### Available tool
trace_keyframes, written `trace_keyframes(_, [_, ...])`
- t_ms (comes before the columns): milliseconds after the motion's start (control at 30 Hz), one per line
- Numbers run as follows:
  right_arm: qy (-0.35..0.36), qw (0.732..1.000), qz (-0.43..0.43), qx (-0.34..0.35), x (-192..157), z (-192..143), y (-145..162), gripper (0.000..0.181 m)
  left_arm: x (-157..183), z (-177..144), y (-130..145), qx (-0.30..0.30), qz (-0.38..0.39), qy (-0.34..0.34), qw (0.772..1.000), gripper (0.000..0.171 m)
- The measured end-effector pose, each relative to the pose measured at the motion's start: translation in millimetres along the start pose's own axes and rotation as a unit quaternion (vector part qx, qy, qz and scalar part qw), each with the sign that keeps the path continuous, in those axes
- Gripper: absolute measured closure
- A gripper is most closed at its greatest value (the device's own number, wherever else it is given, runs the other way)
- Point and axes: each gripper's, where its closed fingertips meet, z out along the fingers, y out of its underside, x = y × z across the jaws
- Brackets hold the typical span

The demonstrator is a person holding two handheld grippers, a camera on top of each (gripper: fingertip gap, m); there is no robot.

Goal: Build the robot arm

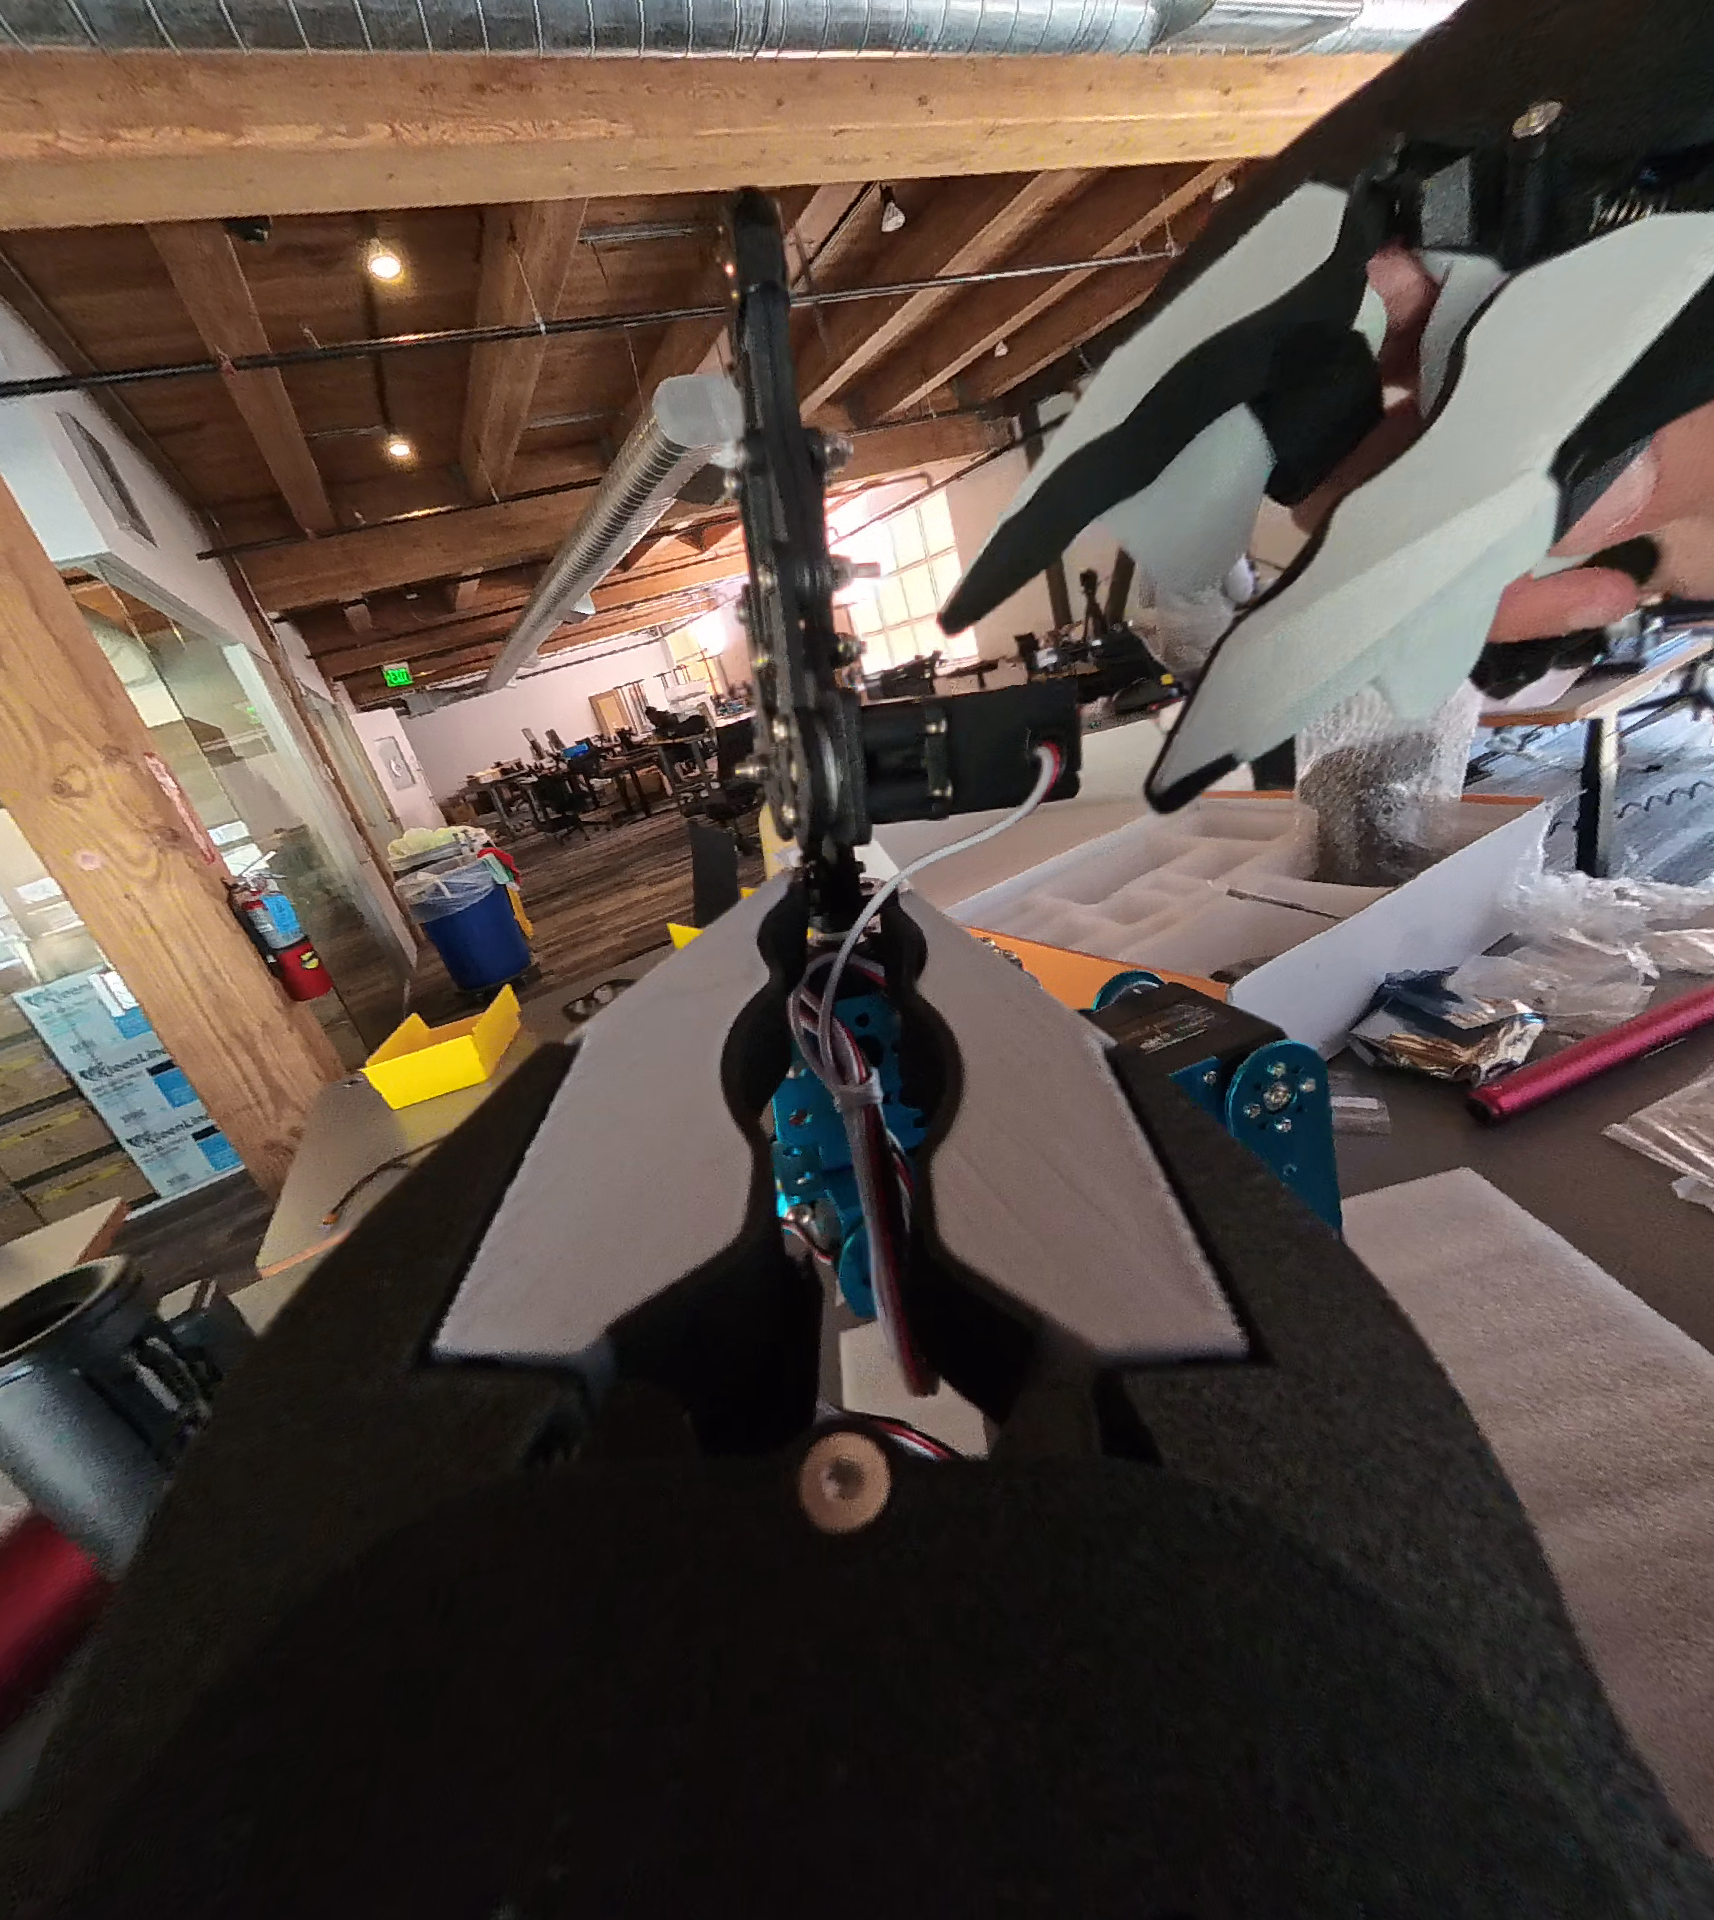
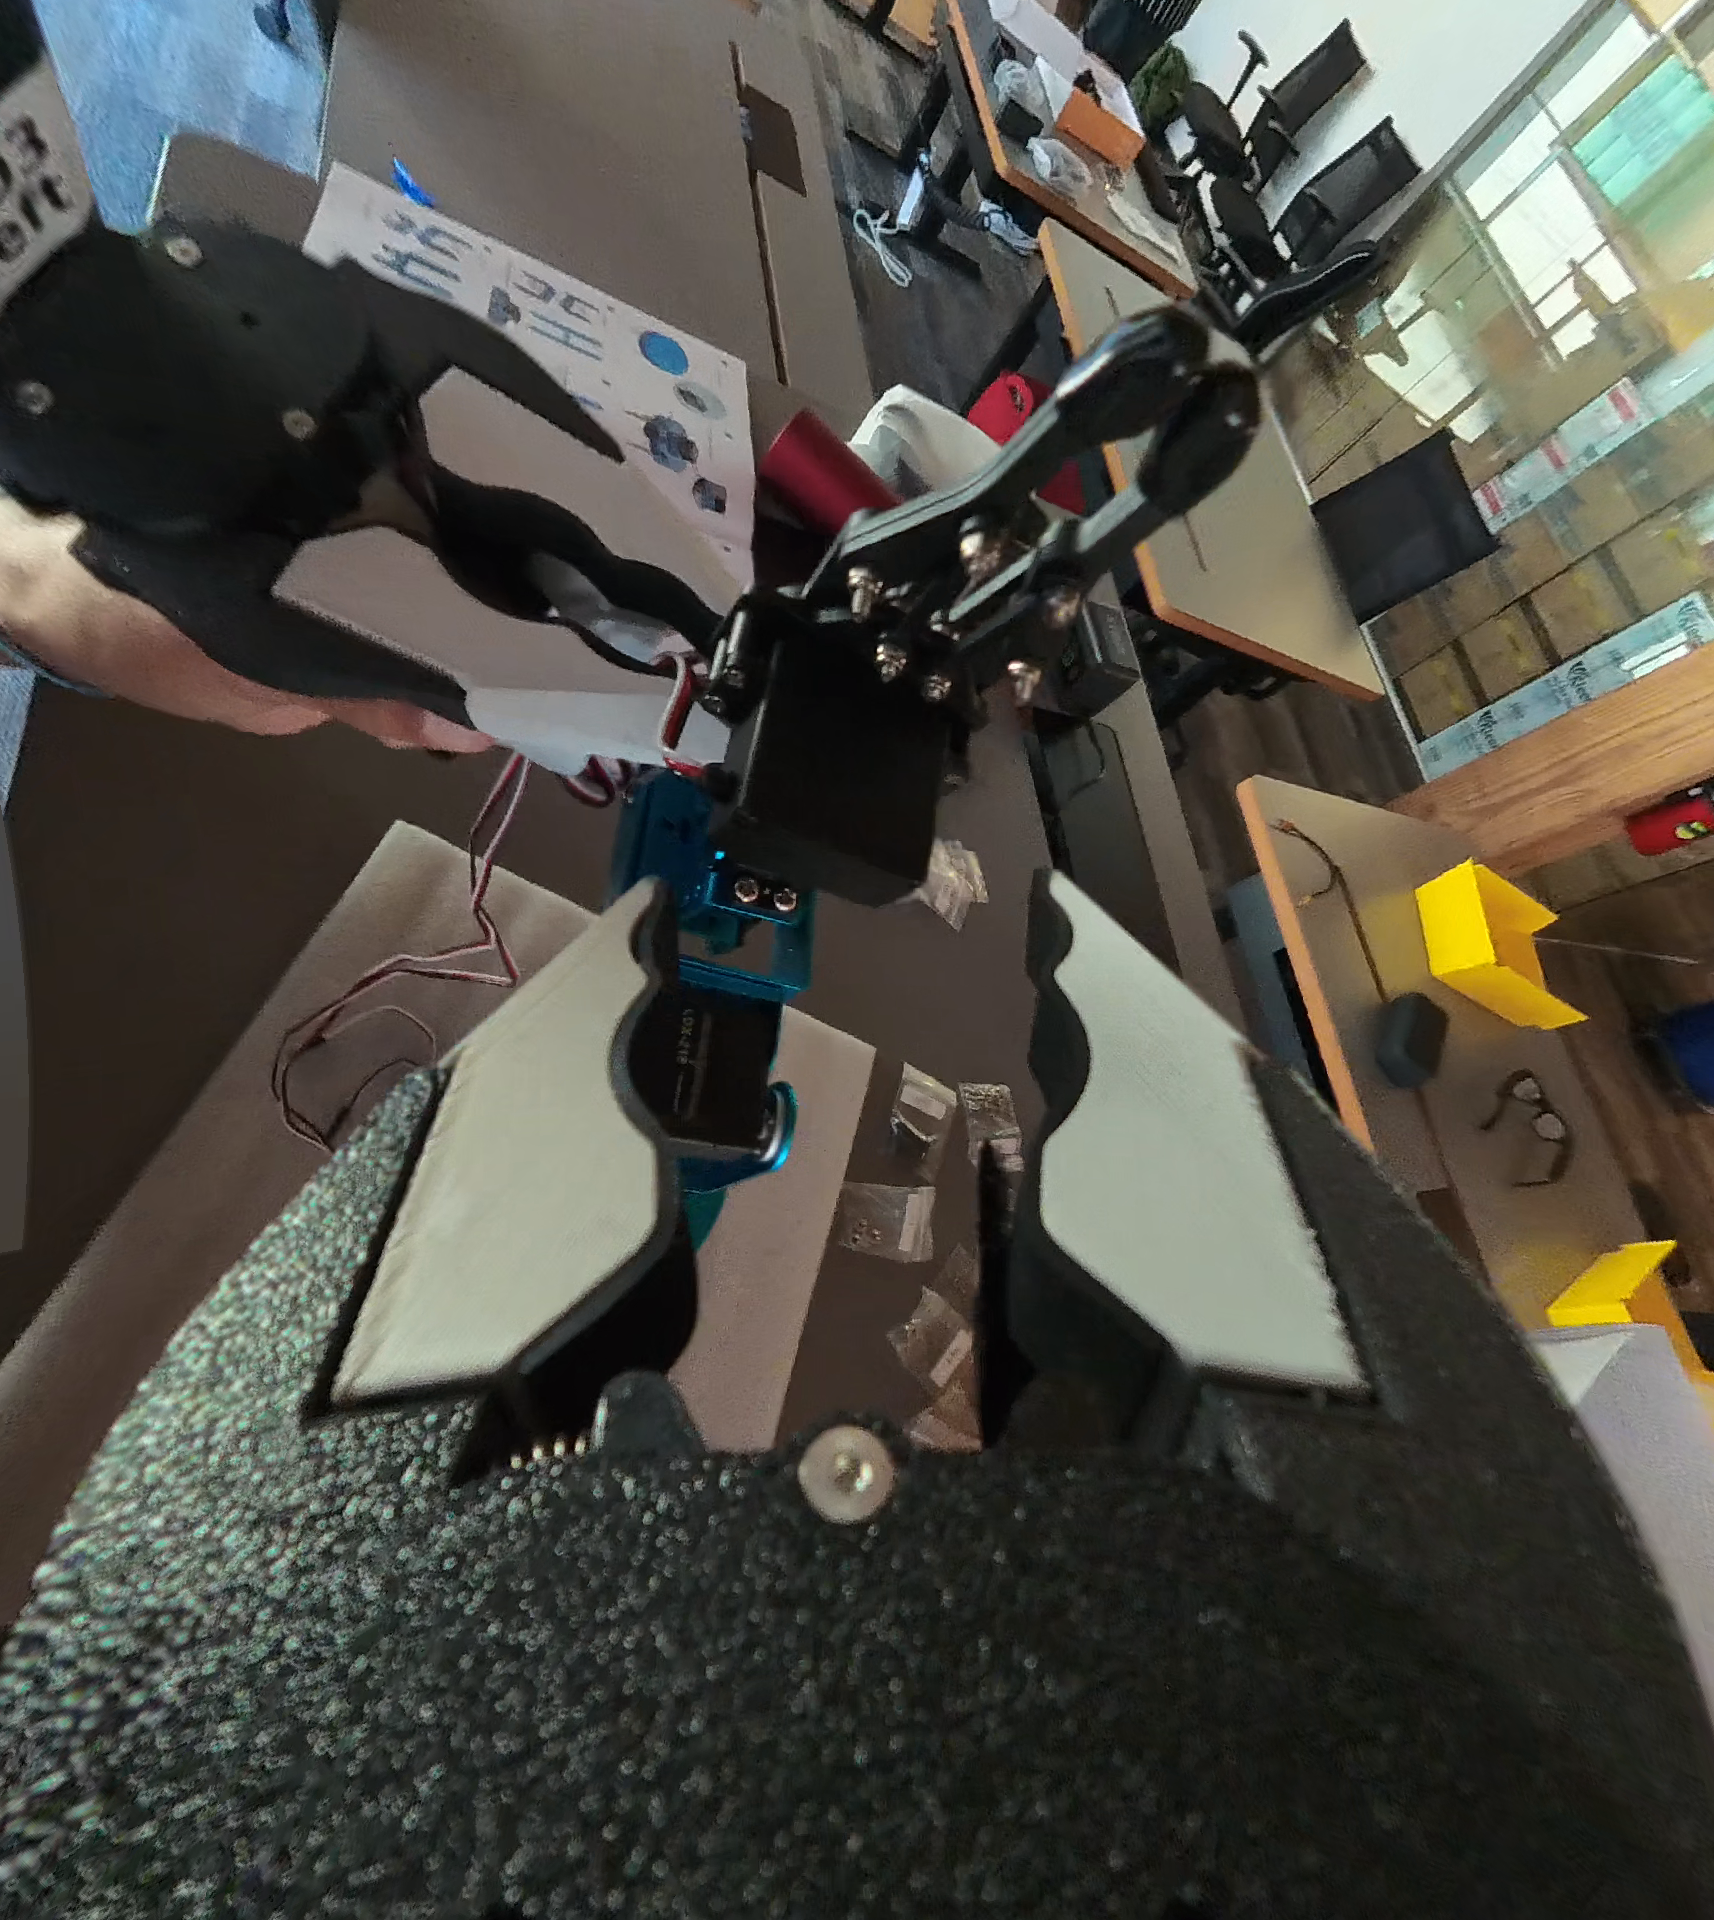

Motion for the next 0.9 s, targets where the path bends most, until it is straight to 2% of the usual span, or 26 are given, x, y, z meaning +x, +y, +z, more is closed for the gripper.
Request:
trace_keyframes(167, [-0.019,0.999,0.02,0.028,5,-10,0,0.114,0,-2,-1,0.021,-0.031,0.015,0.999,0.158])
trace_keyframes(233, [-0.006,0.999,0.031,0.028,15,-14,5,0.113,0,-4,-1,0.029,-0.04,0.019,0.999,0.158])
trace_keyframes(433, [-0.001,0.998,0.052,0.042,24,-23,8,0.113,4,-6,0,0.025,-0.016,0.024,0.999,0.157])
trace_keyframes(900, [0.016,0.998,0.035,0.045,19,-30,-1,0.113,8,-10,0,0.029,-0.017,0.035,0.999,0.147])
